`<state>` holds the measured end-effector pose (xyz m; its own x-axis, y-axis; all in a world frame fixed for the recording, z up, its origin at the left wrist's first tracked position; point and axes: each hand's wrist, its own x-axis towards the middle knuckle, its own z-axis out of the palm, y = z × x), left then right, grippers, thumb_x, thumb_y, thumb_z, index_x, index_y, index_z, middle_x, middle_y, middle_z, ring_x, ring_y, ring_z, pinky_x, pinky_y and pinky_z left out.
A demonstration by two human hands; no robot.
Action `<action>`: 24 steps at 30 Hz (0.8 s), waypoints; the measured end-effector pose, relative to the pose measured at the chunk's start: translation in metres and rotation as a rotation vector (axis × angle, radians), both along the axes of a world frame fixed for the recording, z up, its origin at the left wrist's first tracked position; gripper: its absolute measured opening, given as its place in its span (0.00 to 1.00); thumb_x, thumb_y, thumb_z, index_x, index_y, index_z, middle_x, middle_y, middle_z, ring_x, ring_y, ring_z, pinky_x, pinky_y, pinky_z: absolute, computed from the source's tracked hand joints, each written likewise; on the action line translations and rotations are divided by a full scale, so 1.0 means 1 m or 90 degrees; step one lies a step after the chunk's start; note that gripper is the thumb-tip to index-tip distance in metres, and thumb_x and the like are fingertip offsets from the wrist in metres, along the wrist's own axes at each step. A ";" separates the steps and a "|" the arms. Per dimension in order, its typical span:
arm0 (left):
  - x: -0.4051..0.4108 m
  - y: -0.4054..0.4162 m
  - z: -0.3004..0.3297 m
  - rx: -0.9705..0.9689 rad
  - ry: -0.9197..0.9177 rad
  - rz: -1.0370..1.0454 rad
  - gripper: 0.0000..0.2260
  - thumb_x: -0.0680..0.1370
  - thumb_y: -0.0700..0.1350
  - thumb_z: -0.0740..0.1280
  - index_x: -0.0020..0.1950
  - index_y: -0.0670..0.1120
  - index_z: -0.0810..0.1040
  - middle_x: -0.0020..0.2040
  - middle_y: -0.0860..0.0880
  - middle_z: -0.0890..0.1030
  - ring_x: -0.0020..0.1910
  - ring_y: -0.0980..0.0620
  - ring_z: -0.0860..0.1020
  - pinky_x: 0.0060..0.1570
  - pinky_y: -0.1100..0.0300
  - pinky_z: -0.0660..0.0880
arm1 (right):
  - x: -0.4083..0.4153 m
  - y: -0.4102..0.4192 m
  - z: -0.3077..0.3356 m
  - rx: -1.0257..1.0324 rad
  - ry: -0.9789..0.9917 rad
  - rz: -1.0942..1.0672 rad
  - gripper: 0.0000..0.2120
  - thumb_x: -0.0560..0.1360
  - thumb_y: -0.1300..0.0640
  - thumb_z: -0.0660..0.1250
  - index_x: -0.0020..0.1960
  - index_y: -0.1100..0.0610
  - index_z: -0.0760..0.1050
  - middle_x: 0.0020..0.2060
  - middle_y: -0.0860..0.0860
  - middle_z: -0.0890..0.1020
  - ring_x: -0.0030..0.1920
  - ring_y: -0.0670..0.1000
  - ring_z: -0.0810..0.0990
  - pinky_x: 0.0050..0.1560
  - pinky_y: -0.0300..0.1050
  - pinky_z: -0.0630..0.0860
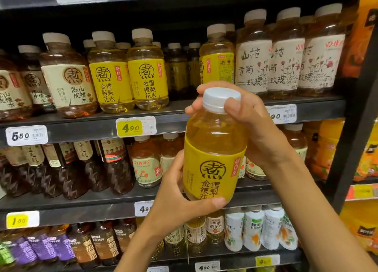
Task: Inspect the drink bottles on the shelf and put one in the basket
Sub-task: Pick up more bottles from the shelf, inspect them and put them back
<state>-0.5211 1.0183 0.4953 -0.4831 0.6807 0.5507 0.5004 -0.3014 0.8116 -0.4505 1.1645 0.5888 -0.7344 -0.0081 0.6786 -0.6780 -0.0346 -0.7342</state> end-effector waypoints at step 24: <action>0.016 -0.002 0.013 -0.077 -0.223 -0.027 0.32 0.60 0.59 0.76 0.62 0.54 0.75 0.55 0.53 0.84 0.56 0.53 0.82 0.56 0.57 0.77 | -0.028 0.014 0.001 -0.144 -0.230 -0.121 0.12 0.76 0.49 0.67 0.48 0.58 0.83 0.47 0.55 0.86 0.44 0.50 0.84 0.44 0.43 0.81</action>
<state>-0.5052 1.0166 0.5085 -0.5980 0.7543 0.2711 0.1748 -0.2074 0.9625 -0.4781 1.1785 0.5901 -0.8985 0.2679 0.3476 -0.3894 -0.1211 -0.9131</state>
